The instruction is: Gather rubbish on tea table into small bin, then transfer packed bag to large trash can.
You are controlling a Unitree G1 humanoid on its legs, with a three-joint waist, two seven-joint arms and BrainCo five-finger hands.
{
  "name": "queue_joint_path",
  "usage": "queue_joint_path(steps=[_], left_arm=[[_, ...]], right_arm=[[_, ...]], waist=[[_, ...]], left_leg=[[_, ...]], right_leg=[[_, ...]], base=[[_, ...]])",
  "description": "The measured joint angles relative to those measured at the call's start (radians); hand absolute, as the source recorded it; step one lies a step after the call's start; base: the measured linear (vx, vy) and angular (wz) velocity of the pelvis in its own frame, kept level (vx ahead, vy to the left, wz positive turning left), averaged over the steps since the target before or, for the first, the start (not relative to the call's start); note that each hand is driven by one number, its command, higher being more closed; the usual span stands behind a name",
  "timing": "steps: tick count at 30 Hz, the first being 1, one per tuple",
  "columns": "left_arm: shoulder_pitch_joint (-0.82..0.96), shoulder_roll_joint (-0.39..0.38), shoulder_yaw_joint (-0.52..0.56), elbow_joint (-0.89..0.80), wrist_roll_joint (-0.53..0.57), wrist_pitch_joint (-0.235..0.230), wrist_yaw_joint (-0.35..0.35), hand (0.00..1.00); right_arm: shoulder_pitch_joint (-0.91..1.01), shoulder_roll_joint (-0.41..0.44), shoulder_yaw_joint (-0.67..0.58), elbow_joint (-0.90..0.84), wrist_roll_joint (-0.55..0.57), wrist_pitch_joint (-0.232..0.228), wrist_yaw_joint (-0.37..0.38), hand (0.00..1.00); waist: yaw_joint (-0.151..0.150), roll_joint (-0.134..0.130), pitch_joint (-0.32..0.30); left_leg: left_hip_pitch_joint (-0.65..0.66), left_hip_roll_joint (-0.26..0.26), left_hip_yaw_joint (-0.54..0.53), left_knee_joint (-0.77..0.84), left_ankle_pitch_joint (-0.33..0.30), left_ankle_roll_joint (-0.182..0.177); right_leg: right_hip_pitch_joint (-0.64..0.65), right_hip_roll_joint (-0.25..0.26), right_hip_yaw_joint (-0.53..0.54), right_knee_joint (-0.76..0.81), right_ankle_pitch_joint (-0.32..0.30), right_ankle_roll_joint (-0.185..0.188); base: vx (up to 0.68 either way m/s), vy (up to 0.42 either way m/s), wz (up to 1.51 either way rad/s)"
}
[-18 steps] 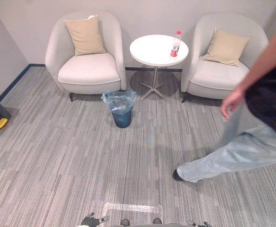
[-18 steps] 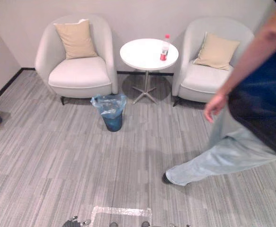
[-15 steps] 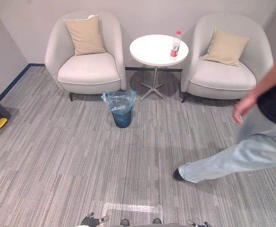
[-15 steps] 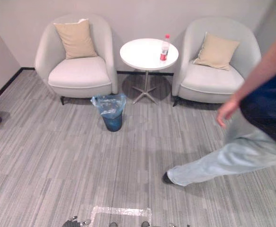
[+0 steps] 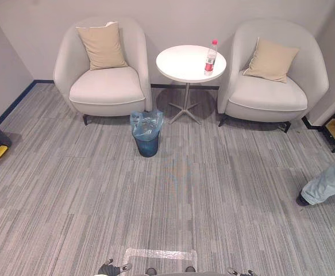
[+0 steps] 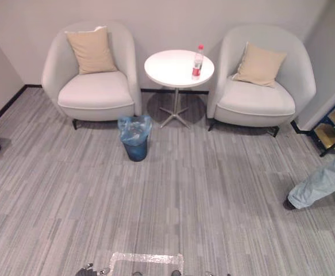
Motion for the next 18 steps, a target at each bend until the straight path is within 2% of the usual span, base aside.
queue_joint_path(steps=[8,12,15,18], left_arm=[[0.000,0.000,0.000,0.002,0.000,0.001,0.000,0.00],[-0.010,0.002,0.000,0.009,0.000,0.005,0.000,0.00],[-0.023,0.011,-0.001,0.009,-0.001,0.006,0.000,0.00],[-0.041,0.013,-0.001,0.009,-0.001,0.008,0.001,0.00]], right_arm=[[0.000,-0.001,-0.001,0.000,0.001,0.001,0.000,0.00],[-0.002,-0.005,-0.001,0.000,0.001,0.001,0.000,0.00],[-0.025,-0.001,-0.002,-0.003,0.001,0.001,0.001,0.00],[-0.031,0.000,-0.005,-0.004,0.001,0.002,0.001,0.00]], waist=[[0.003,0.000,0.000],[0.007,-0.003,0.002],[0.003,-0.011,0.008],[0.000,-0.009,0.025]], left_leg=[[-0.003,0.003,0.042,0.000,-0.001,-0.001],[-0.014,0.010,0.099,0.001,-0.004,-0.002],[-0.055,0.019,0.134,0.036,-0.017,-0.008],[-0.068,0.028,0.145,0.074,-0.045,-0.018]], right_leg=[[-0.018,0.006,0.043,-0.004,0.016,0.000],[-0.066,0.016,0.096,0.016,0.028,-0.001],[-0.153,0.021,0.111,0.122,-0.020,-0.006],[-0.177,0.014,0.072,0.179,-0.059,-0.019]], base=[[-0.03,-0.019,-0.17],[-0.05,-0.017,-0.37],[-0.06,-0.032,-0.34],[0.00,-0.065,-0.14]])
